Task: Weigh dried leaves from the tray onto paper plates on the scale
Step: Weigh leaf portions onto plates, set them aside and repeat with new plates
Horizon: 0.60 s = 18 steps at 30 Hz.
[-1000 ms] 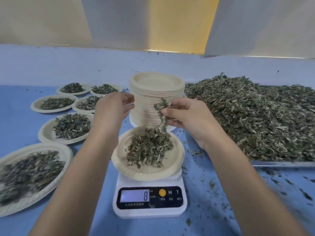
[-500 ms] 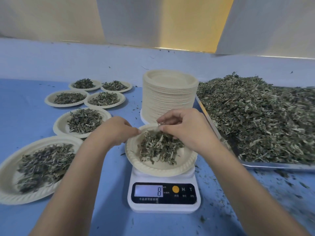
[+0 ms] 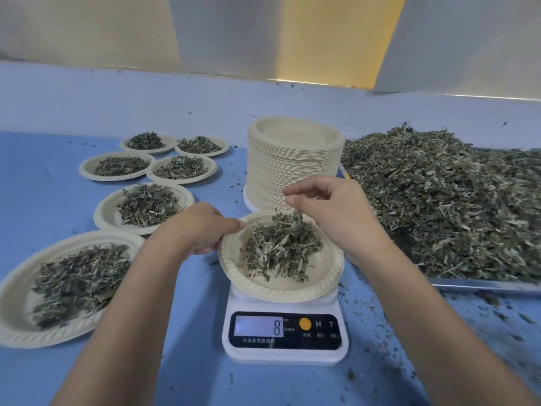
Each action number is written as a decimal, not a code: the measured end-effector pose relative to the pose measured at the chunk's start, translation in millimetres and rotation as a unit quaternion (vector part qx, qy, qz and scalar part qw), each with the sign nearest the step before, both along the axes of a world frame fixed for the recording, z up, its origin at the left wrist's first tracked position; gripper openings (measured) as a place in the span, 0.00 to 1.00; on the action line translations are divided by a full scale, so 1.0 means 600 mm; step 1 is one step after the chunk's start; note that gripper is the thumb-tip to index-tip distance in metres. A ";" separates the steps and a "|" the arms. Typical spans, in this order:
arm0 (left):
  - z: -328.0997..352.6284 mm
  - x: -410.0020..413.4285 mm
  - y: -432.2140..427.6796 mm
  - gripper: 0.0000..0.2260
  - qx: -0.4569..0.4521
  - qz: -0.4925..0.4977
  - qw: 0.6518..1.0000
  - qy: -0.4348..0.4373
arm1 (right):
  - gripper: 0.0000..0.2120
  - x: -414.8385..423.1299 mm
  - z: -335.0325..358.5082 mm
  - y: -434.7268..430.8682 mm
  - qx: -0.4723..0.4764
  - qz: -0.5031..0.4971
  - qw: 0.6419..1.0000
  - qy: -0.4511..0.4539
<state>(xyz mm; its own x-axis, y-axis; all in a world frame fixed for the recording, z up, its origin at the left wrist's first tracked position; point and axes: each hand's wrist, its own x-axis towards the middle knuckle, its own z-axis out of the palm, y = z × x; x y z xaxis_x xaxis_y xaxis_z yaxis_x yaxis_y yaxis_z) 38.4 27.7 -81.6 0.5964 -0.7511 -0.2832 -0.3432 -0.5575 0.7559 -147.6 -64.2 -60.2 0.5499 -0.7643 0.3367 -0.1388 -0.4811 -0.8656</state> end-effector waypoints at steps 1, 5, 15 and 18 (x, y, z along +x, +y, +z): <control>-0.001 0.001 -0.001 0.20 0.000 -0.001 1.000 -0.001 | 0.04 0.001 -0.002 -0.001 0.002 -0.003 1.000 -0.002; 0.001 -0.005 0.000 0.13 0.003 -0.007 1.000 -0.001 | 0.05 0.002 -0.008 -0.007 0.005 -0.038 0.999 -0.026; 0.006 -0.017 0.006 0.08 -0.016 -0.006 1.000 0.023 | 0.09 -0.010 -0.023 -0.024 0.097 -0.107 0.989 -0.035; 0.007 -0.012 0.010 0.07 -0.030 0.002 0.999 0.039 | 0.11 -0.010 -0.022 -0.024 0.089 -0.102 0.990 -0.041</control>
